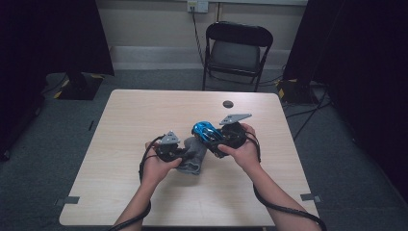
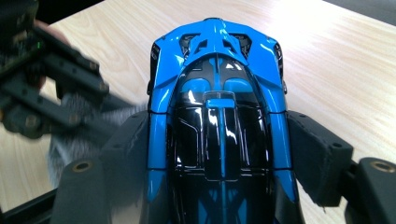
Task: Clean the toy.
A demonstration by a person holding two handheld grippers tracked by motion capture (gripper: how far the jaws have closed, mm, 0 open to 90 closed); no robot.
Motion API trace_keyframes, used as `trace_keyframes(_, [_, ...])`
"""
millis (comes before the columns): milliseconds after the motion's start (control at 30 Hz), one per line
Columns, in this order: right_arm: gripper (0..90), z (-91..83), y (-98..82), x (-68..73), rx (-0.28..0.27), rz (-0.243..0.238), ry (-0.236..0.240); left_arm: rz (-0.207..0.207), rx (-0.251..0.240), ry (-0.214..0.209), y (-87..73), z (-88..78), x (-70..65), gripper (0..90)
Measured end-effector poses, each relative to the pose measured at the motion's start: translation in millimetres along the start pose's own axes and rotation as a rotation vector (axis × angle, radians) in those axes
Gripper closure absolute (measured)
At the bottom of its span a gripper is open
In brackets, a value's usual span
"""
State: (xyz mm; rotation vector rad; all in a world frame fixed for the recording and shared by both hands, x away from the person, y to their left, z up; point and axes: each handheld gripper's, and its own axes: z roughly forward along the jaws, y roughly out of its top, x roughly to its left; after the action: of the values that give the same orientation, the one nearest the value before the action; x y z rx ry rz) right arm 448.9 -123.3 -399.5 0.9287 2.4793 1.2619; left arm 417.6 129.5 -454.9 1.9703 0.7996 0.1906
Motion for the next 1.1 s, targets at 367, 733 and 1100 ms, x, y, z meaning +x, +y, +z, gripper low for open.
trace_keyframes(367, [28.2, -4.1, -5.7, 0.1, -0.002, 0.001, 0.007, -0.008, -0.021, 0.045, 6.9, -7.7, 8.9, 75.4])
trace_keyframes(733, [28.2, -6.9, -11.6, 1.7, -0.010, -0.002, 0.010, -0.019, -0.026, 0.072, 16.3, -12.5, 15.3, 75.4])
trace_keyframes(1100, [28.2, -6.8, -14.8, 6.7, -0.012, -0.018, 0.000, -0.008, -0.035, 0.043, 26.6, -11.3, 9.0, 75.4])
